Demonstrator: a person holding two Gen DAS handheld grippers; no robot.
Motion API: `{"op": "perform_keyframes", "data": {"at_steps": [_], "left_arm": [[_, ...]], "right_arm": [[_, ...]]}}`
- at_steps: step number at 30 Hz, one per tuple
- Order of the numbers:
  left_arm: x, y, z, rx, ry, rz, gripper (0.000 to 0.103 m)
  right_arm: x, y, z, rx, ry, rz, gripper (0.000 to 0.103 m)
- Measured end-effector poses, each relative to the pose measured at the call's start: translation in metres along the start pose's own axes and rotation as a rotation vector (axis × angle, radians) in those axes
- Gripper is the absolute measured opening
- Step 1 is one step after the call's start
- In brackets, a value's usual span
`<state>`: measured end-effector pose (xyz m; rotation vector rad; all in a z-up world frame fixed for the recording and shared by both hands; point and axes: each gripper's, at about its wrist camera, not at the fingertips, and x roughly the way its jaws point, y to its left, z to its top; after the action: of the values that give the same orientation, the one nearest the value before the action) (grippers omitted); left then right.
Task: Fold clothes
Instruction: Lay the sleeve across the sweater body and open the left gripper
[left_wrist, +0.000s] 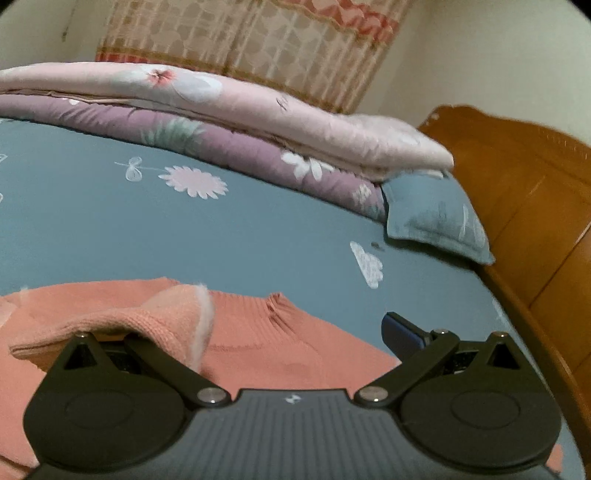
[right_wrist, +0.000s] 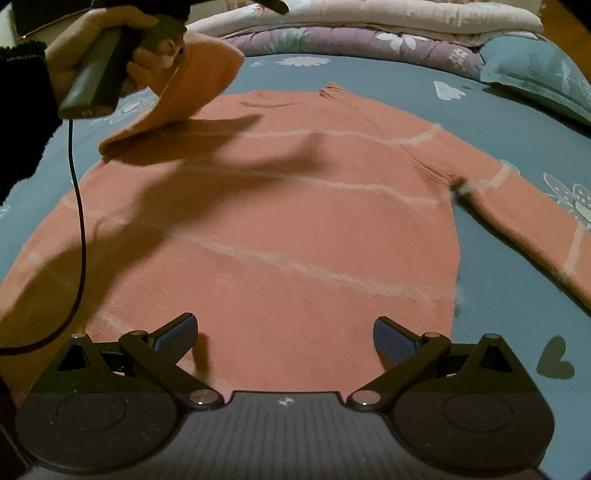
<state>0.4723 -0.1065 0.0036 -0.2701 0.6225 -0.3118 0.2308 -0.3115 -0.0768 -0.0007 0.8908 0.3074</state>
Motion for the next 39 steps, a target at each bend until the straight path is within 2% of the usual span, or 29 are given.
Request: {"op": "perform_keyframes", "data": {"at_steps": [11, 17, 20, 24, 27, 31, 34, 39], "left_arm": [[0.025, -0.033, -0.01, 0.142, 0.051, 0.012, 0.102], [0.053, -0.042, -0.045, 0.255, 0.187, 0.038, 0.102], [0.06, -0.046, -0.062, 0.305, 0.226, 0.039, 0.102], [0.059, -0.05, -0.08, 0.397, 0.272, 0.028, 0.102], [0.055, -0.049, -0.087, 0.429, 0.313, -0.006, 0.102], [0.038, -0.037, -0.085, 0.363, 0.312, -0.047, 0.102], [0.021, -0.027, -0.083, 0.313, 0.274, -0.08, 0.102], [0.016, -0.026, -0.073, 0.306, 0.19, -0.018, 0.102]], "right_arm": [[-0.001, -0.001, -0.003, 0.02, -0.007, -0.008, 0.103], [-0.003, -0.002, -0.006, 0.03, -0.014, -0.007, 0.103], [-0.003, -0.003, -0.007, 0.031, -0.017, -0.005, 0.103], [-0.005, -0.005, -0.008, 0.036, -0.025, -0.003, 0.103], [-0.004, -0.008, -0.008, 0.047, -0.031, 0.004, 0.103], [-0.003, -0.009, -0.008, 0.049, -0.032, 0.003, 0.103], [-0.004, -0.009, -0.009, 0.05, -0.04, 0.004, 0.103], [-0.002, -0.009, -0.012, 0.047, -0.049, 0.003, 0.103]]}}
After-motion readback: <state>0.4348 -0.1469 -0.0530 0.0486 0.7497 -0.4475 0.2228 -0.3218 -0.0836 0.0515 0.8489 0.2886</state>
